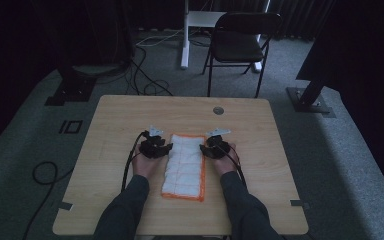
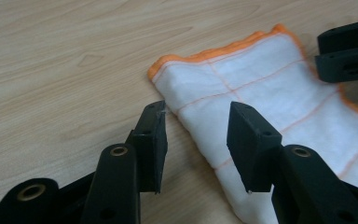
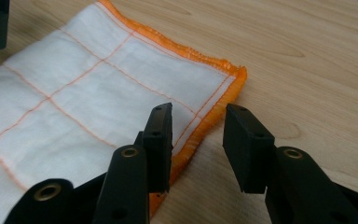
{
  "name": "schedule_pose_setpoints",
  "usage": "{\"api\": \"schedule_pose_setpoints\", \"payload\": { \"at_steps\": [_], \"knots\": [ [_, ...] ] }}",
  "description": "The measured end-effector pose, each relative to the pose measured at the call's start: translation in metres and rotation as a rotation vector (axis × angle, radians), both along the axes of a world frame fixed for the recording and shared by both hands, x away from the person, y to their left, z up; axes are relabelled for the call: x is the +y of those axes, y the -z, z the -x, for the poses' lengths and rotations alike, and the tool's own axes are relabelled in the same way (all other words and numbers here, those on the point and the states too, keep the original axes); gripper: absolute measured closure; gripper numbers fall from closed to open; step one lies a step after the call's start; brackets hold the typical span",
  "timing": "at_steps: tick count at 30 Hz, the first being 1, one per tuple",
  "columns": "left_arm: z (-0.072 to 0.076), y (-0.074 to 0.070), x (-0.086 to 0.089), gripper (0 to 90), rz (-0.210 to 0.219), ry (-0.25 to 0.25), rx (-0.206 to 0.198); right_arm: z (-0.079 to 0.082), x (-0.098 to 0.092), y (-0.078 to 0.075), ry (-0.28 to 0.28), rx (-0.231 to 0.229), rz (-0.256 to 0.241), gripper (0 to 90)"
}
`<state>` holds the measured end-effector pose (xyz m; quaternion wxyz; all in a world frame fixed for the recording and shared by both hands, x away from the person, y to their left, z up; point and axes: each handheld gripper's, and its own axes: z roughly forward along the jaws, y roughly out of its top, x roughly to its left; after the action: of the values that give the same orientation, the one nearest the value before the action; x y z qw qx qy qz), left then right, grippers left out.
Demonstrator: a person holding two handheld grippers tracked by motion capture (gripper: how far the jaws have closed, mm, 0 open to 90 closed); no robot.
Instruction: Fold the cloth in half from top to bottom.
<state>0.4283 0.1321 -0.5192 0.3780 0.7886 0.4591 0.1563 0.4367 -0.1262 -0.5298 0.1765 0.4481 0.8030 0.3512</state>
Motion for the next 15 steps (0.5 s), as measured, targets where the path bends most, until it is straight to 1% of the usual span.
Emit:
{"api": "schedule_pose_setpoints", "payload": {
  "at_steps": [4,6,10,11,13,15],
  "knots": [
    [-0.007,0.005,-0.005,56.2,-0.013,-0.009,0.021,-0.005,0.002,0.004,0.018,0.020,-0.015,62.7],
    [-0.010,0.008,-0.008,55.7,-0.029,-0.011,0.036,-0.007,0.002,0.005,0.023,0.026,-0.021,62.5],
    [-0.016,0.012,-0.011,55.6,-0.026,-0.026,0.061,-0.011,0.005,0.006,0.032,0.034,-0.021,61.1],
    [-0.016,0.012,-0.011,56.0,-0.026,-0.026,0.061,-0.011,0.005,0.006,0.032,0.034,-0.021,61.1],
    [-0.019,0.015,-0.012,58.7,-0.026,-0.032,0.086,-0.015,0.006,0.006,0.034,0.040,-0.016,60.2],
    [-0.021,0.014,-0.012,64.9,-0.021,-0.036,0.090,-0.017,0.007,0.006,0.037,0.043,-0.013,60.0]
  ]
}}
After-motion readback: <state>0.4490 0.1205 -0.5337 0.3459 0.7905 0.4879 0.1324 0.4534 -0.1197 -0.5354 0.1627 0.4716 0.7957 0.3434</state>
